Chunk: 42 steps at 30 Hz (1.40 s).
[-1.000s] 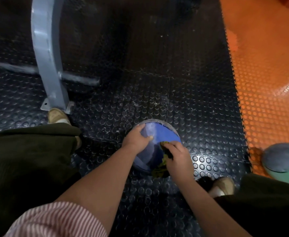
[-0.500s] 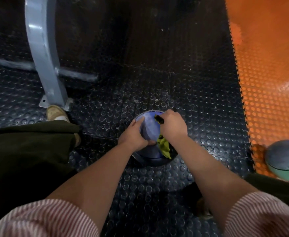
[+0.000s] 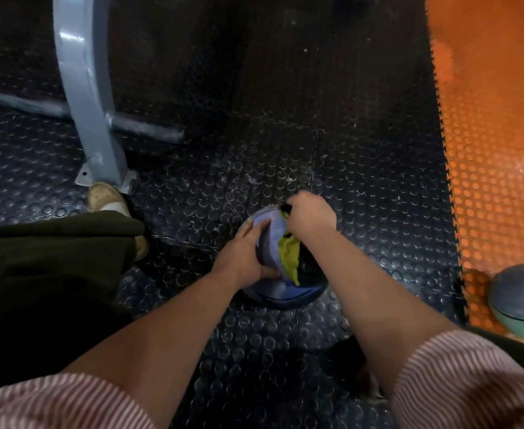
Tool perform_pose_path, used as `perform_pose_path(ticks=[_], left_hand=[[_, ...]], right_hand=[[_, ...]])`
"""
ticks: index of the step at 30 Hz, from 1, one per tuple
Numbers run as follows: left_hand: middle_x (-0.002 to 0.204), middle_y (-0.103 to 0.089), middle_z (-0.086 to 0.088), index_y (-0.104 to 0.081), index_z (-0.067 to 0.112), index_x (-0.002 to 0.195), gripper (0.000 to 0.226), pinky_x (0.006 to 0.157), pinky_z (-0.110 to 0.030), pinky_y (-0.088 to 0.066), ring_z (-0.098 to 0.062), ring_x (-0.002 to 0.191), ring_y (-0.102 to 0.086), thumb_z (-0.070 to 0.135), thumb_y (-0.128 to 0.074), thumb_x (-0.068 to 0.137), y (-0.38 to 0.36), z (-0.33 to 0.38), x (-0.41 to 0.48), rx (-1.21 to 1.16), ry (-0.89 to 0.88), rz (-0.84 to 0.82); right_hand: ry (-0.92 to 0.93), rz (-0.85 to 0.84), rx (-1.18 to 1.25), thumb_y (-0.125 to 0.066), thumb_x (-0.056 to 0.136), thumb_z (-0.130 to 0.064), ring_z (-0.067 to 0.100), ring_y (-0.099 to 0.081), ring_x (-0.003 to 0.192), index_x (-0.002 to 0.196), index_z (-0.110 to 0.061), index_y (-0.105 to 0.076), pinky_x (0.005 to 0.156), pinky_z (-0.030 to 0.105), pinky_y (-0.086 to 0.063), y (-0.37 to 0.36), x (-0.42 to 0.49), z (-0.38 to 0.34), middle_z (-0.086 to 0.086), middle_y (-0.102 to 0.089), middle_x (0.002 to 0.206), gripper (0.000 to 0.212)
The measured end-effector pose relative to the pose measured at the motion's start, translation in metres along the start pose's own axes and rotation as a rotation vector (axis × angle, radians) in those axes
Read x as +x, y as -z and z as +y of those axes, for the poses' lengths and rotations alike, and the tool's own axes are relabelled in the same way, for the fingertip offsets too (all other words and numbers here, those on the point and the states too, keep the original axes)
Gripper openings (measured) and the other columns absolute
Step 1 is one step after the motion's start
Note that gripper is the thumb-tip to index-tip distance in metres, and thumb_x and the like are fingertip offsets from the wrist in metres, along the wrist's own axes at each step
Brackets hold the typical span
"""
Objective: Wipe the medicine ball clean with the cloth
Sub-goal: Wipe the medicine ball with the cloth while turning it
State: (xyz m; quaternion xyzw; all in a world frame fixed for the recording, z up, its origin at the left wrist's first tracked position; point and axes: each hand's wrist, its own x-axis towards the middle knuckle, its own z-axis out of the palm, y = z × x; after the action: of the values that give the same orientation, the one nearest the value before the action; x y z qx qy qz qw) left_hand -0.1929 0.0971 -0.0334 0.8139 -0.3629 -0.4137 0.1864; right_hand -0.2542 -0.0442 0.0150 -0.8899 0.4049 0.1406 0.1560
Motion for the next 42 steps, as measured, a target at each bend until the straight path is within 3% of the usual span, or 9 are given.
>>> perform_pose_path(ticks=[5,10,15,22,26,32,34,38,42], left_hand=[[0.163,-0.004,0.007,-0.004,0.04,0.153,0.119,0.11,-0.045,-0.037,-0.023,0.146,-0.024,0.046,-0.085,0.067,0.002,-0.003,0.007,-0.038,0.044,0.002],[0.163,0.0,0.009,-0.009,0.039,0.154,0.1,0.086,-0.032,-0.048,-0.022,0.141,-0.033,0.012,-0.072,0.081,0.009,0.001,0.004,-0.036,0.041,-0.029],[0.163,0.005,0.006,-0.008,0.037,0.154,0.098,0.108,-0.039,-0.039,-0.022,0.146,-0.021,0.004,-0.067,0.083,0.006,0.008,0.002,-0.029,0.018,-0.05],[0.163,0.01,0.002,-0.002,0.032,0.155,0.115,0.113,-0.045,-0.033,-0.027,0.147,-0.017,0.033,-0.084,0.073,0.003,0.004,0.004,-0.012,-0.003,-0.068],[0.162,0.012,0.006,0.002,0.038,0.153,0.115,0.111,-0.048,-0.034,-0.026,0.148,-0.015,0.037,-0.082,0.075,0.004,0.002,0.007,-0.01,0.037,-0.087],[0.163,0.003,0.01,-0.007,0.041,0.153,0.104,0.107,-0.04,-0.041,-0.025,0.146,-0.023,0.017,-0.076,0.08,0.008,0.003,0.009,-0.007,-0.006,-0.076],[0.163,0.004,0.009,-0.006,0.041,0.153,0.107,0.106,-0.04,-0.042,-0.024,0.146,-0.022,0.02,-0.08,0.078,0.01,0.004,0.009,0.01,-0.016,-0.092],[0.163,0.004,0.009,-0.005,0.042,0.153,0.11,0.1,-0.04,-0.045,-0.025,0.144,-0.026,0.027,-0.083,0.076,0.011,0.002,0.006,0.037,-0.024,-0.085],[0.162,0.005,0.012,-0.004,0.045,0.152,0.114,0.107,-0.044,-0.04,-0.024,0.146,-0.021,0.038,-0.084,0.072,0.013,0.002,0.006,0.042,0.003,-0.097]], right_hand=[[0.068,-0.021,-0.076,-0.045,0.09,-0.003,0.031,-0.049,0.112,0.121,-0.013,-0.061,0.079,0.037,-0.045,-0.004,0.0,-0.007,0.009,-0.051,0.122,0.036],[0.101,0.022,-0.034,-0.04,0.095,-0.009,0.026,-0.045,0.112,0.137,-0.023,-0.048,0.072,0.035,-0.045,-0.025,-0.074,0.009,0.001,-0.042,0.132,0.045],[0.087,0.074,-0.111,-0.044,0.093,-0.013,0.025,-0.047,0.109,0.128,-0.021,-0.056,0.065,0.032,-0.043,-0.021,-0.073,0.008,0.001,-0.045,0.124,0.038],[-0.097,-0.053,-0.081,-0.049,0.09,-0.003,0.031,-0.054,0.111,0.116,-0.005,-0.059,0.082,0.038,-0.046,0.004,0.016,-0.012,0.012,-0.057,0.119,0.029],[0.055,-0.069,-0.078,-0.045,0.091,-0.006,0.031,-0.05,0.112,0.126,-0.015,-0.056,0.082,0.039,-0.047,0.0,0.013,-0.004,0.011,-0.049,0.125,0.038],[0.193,0.168,0.066,-0.061,0.074,-0.006,0.025,-0.055,0.064,0.111,-0.015,-0.067,0.041,0.017,-0.018,-0.049,-0.093,0.024,0.005,-0.057,0.099,0.039],[0.21,0.208,0.056,-0.068,0.066,-0.005,0.024,-0.051,0.054,0.104,-0.014,-0.071,0.041,0.014,-0.011,-0.055,-0.1,0.029,0.004,-0.058,0.089,0.039],[0.062,0.208,-0.006,-0.05,0.092,-0.016,0.029,-0.054,0.098,0.122,-0.027,-0.062,0.065,0.031,-0.04,-0.03,-0.052,0.024,0.005,-0.054,0.112,0.035],[-0.029,-0.031,-0.019,-0.047,0.091,-0.011,0.031,-0.04,0.123,0.125,-0.027,-0.06,0.1,0.044,-0.034,0.004,0.012,0.013,0.006,-0.05,0.129,0.04]])
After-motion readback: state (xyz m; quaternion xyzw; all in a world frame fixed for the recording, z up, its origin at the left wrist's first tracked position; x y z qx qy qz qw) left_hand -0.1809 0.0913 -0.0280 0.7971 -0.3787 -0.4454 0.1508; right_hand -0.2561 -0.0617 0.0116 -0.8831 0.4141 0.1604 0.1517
